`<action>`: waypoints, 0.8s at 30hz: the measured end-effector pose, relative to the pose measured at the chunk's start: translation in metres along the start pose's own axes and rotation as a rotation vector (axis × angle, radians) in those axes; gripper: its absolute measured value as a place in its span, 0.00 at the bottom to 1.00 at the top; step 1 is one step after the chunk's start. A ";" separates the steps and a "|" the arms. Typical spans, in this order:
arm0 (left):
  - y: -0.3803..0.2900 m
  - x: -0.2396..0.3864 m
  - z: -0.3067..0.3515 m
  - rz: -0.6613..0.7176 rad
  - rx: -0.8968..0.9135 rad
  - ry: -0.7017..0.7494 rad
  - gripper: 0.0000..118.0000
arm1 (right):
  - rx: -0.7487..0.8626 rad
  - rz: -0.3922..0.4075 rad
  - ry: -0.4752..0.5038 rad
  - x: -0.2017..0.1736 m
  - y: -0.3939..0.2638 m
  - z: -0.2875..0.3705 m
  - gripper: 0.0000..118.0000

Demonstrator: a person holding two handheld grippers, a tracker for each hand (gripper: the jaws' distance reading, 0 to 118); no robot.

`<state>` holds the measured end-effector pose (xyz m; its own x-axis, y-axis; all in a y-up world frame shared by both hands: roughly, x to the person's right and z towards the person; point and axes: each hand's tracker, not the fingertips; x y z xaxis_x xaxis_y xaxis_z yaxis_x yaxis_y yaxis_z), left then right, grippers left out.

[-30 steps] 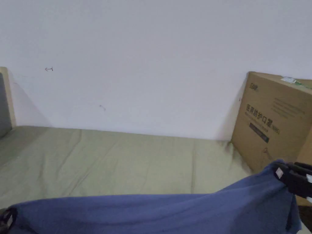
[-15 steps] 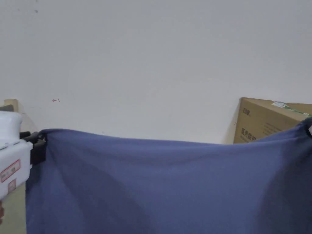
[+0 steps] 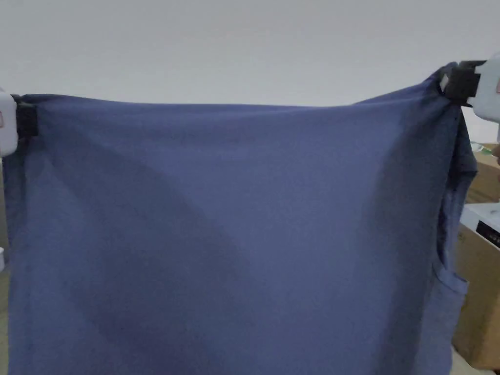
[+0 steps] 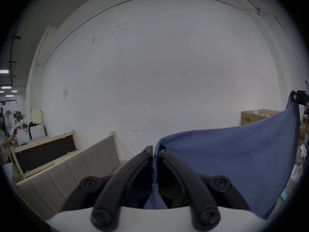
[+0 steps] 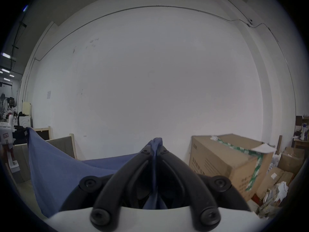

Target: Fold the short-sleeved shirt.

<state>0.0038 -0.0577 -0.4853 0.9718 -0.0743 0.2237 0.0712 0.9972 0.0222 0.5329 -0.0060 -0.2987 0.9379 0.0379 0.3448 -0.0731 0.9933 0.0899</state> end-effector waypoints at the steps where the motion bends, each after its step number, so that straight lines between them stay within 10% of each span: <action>1: 0.001 0.002 -0.013 -0.007 -0.001 0.008 0.03 | 0.020 0.023 -0.004 -0.003 0.003 -0.012 0.02; 13: -0.098 0.070 -0.086 -0.162 0.057 0.084 0.03 | 0.037 -0.014 -0.045 -0.011 -0.105 -0.089 0.02; 24: -0.241 0.086 -0.027 -0.116 -0.198 -0.009 0.03 | -0.239 -0.080 0.001 0.013 -0.286 0.007 0.02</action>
<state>0.0759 -0.3039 -0.4975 0.9526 -0.1879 0.2394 0.2260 0.9636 -0.1430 0.5642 -0.2905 -0.3137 0.9379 -0.0419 0.3444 0.0835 0.9908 -0.1069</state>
